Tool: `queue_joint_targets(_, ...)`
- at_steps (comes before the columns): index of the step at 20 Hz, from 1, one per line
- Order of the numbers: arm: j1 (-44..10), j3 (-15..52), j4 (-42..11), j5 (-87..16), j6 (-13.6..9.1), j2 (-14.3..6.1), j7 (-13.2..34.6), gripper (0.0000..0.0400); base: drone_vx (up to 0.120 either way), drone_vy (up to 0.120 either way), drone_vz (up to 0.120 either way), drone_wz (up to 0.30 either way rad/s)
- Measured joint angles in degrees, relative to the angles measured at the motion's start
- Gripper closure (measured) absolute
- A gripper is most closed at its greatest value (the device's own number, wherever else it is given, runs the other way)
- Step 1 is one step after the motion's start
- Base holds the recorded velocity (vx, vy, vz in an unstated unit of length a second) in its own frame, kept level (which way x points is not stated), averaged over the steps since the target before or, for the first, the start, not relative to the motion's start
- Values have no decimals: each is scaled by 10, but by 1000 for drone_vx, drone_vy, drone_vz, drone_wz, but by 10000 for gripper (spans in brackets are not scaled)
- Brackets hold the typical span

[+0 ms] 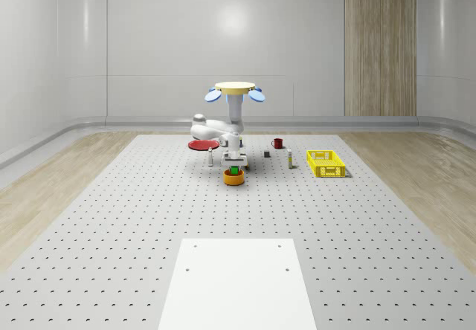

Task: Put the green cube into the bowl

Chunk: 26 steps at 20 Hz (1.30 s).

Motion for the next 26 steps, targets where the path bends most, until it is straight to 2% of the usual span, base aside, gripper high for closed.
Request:
queue_joint_targets(9,-8,-69,6,-65,19,0,-24,149,0,0,0,0)
queue_joint_targets(14,-11,-86,9,-85,20,2,-16,50,0,0,0,0)
queue_joint_targets(20,-6,-54,4,-57,6,6,-18,16,0,0,0,0)
queue_joint_targets(26,-2,-16,0,-22,-7,8,-20,4,0,0,0,0)
